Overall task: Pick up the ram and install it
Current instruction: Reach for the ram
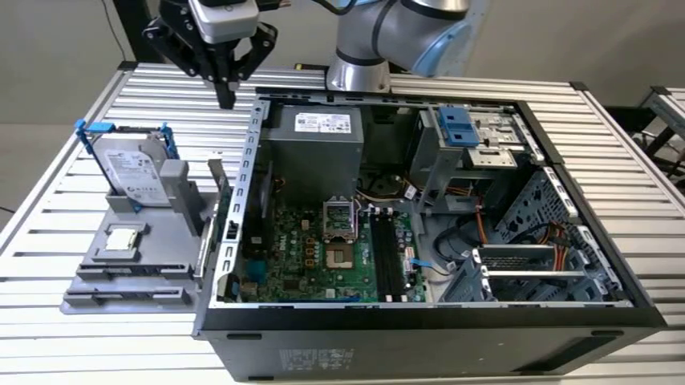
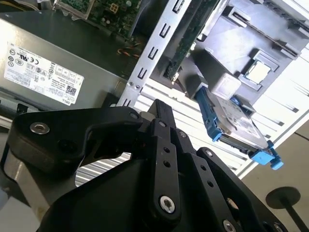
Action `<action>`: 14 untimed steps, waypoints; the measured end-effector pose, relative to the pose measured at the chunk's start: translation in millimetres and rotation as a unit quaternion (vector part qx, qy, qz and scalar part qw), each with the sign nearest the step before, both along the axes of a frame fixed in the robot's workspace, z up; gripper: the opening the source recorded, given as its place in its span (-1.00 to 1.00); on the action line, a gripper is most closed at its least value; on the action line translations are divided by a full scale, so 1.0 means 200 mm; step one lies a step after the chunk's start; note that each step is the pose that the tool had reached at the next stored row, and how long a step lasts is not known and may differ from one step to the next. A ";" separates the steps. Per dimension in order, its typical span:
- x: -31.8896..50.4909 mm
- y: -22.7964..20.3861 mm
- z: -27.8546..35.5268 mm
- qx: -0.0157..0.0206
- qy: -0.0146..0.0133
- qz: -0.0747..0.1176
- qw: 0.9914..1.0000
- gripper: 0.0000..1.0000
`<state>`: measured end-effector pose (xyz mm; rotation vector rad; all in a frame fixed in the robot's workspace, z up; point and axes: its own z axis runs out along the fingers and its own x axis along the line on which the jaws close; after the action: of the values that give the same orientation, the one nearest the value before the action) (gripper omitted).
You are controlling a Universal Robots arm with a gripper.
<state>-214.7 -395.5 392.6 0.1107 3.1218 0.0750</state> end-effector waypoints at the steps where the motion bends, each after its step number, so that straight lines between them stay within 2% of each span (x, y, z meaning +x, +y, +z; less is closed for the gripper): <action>1: -0.010 0.000 0.000 0.000 0.000 0.000 1.000 -1.00; 14: -0.114 0.003 0.000 0.000 0.000 0.000 1.000 -1.00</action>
<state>-237.6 -394.9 392.6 0.1107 3.1218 0.0748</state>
